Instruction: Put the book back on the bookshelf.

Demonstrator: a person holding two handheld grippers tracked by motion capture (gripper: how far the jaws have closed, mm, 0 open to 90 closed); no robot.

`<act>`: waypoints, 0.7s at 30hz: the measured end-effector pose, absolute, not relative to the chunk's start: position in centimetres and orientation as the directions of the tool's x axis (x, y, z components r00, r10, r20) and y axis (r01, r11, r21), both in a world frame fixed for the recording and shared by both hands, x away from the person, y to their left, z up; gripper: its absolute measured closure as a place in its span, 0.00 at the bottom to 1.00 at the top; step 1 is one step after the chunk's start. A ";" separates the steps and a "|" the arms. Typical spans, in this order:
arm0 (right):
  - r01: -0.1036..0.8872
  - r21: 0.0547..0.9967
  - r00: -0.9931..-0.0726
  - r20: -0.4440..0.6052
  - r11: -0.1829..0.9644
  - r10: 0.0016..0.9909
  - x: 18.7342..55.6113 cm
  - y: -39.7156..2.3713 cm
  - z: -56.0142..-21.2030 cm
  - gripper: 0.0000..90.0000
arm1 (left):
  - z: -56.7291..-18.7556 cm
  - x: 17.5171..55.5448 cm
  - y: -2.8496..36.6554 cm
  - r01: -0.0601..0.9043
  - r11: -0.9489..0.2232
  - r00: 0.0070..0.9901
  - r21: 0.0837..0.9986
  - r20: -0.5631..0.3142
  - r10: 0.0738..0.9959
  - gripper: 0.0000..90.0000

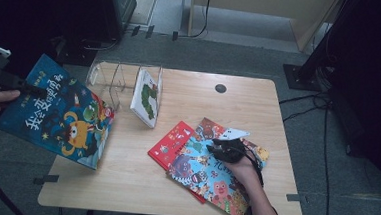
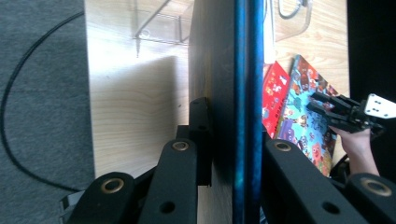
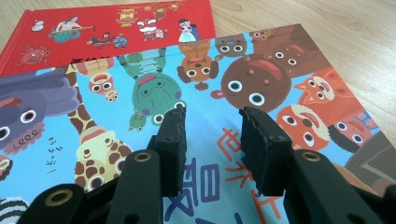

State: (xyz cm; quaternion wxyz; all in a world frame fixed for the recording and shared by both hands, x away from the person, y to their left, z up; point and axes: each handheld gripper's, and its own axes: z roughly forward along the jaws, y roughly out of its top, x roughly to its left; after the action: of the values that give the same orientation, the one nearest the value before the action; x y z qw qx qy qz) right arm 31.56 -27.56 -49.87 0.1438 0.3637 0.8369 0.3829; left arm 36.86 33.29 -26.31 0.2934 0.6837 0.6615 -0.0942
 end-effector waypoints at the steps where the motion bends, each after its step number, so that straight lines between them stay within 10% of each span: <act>1: 0.499 0.745 -0.694 0.038 0.442 0.719 31.6 -27.6 -49.9 0.67 | -26.2 37.1 33.4 0.959 0.050 0.105 0.278 -0.516 0.850 0.90; 21: 0.497 0.745 -0.693 0.032 0.445 0.720 31.5 -27.3 -49.9 0.68 | -26.4 43.1 33.8 0.944 0.121 0.061 0.306 -0.523 0.850 0.90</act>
State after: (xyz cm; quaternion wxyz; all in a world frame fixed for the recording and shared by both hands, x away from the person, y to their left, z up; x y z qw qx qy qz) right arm 31.55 -27.30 -49.88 0.1464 0.3632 0.8374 0.3813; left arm 43.06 33.83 -26.37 0.3104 0.6588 0.6811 -0.0757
